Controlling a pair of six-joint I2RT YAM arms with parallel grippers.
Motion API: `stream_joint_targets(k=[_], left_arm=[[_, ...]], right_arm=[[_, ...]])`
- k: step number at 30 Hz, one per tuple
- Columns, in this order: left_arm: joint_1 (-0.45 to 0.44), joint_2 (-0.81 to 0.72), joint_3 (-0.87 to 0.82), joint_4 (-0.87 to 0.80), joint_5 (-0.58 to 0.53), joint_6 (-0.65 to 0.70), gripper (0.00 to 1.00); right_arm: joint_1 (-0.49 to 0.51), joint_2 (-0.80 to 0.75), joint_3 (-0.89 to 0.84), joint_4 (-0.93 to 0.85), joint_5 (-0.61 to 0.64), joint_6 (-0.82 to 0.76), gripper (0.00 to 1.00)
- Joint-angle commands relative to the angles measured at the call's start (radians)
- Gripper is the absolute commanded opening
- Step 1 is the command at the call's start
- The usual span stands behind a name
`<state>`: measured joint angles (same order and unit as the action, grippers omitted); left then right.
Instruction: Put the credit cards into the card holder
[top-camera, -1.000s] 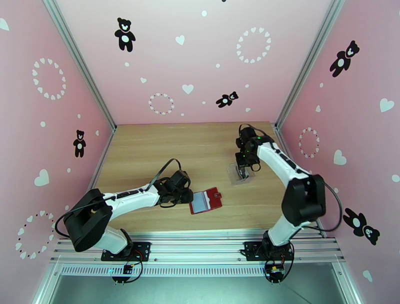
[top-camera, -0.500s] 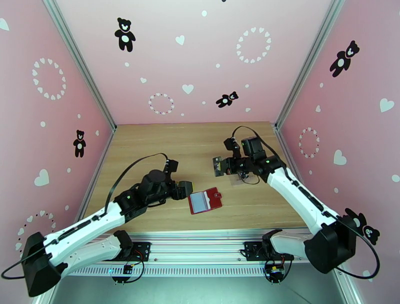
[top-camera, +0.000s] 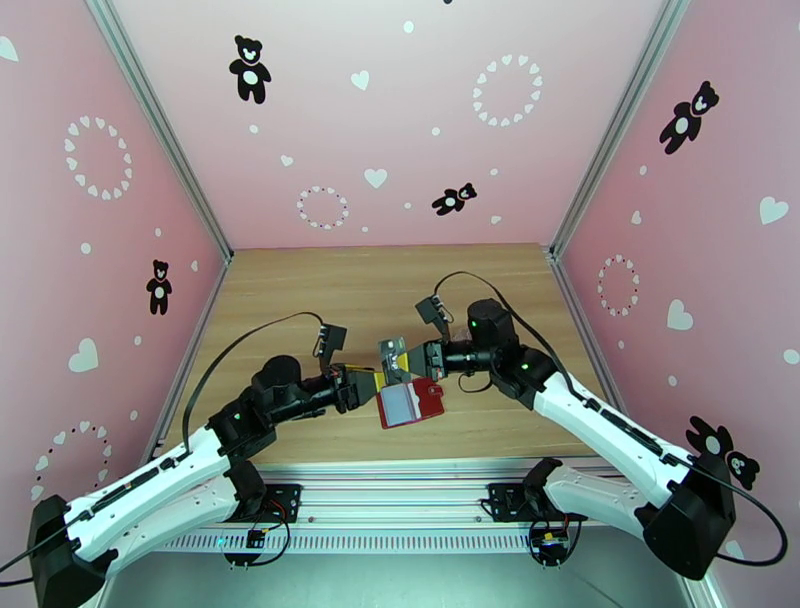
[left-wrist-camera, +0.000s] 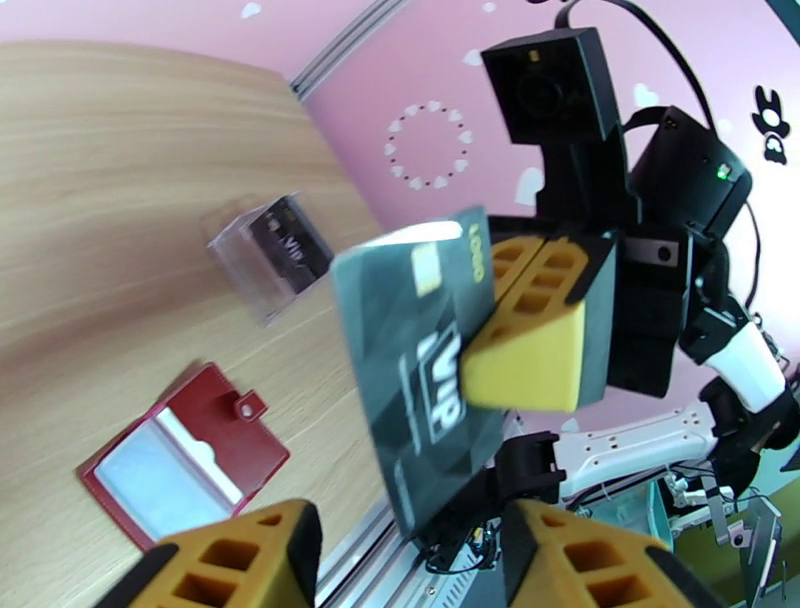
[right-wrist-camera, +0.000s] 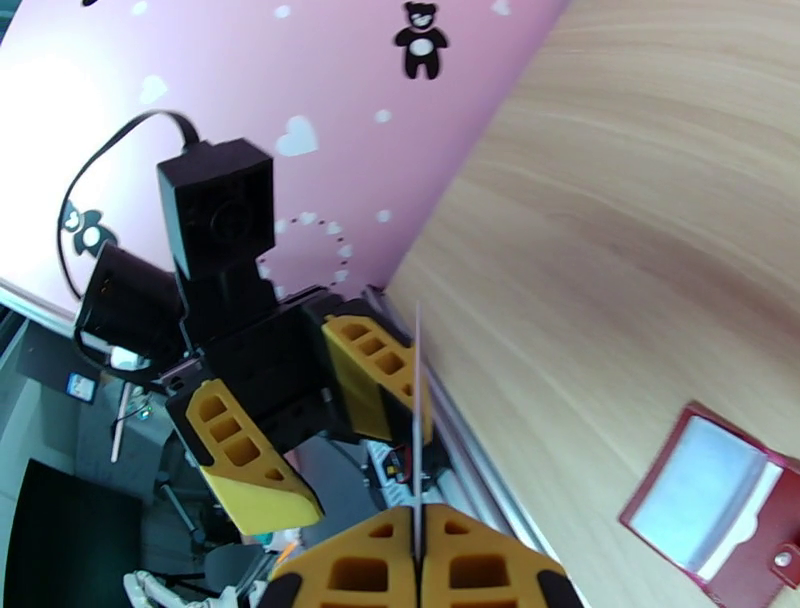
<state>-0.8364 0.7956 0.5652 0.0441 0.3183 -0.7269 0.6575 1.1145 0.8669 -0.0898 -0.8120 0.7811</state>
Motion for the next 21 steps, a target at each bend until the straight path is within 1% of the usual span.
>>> stream_joint_targets(k=[1,5,7,9,10,13,21], left_arm=[[-0.012,-0.004,-0.015,0.052,0.052,-0.021,0.52],[-0.015,-0.020,-0.025,0.067,0.058,-0.032,0.48],[-0.015,-0.026,-0.029,0.081,0.065,-0.044,0.42],[-0.016,-0.029,-0.034,0.100,0.075,-0.059,0.34],[-0.018,-0.031,-0.036,0.108,0.080,-0.065,0.32],[-0.018,-0.038,-0.042,0.128,0.086,-0.089,0.27],[-0.021,-0.067,-0.042,0.145,0.096,-0.128,0.14]], right_arm=[[0.019,-0.017,-0.015,0.082,-0.042,0.040,0.00],[0.027,-0.015,-0.028,0.101,-0.060,0.054,0.00],[0.030,-0.014,-0.035,0.110,-0.066,0.056,0.00],[0.030,-0.014,-0.044,0.116,-0.065,0.057,0.00],[0.031,-0.012,-0.048,0.124,-0.068,0.062,0.00],[0.036,-0.013,-0.057,0.166,-0.082,0.086,0.00],[0.062,-0.034,-0.051,0.170,-0.087,0.089,0.00]])
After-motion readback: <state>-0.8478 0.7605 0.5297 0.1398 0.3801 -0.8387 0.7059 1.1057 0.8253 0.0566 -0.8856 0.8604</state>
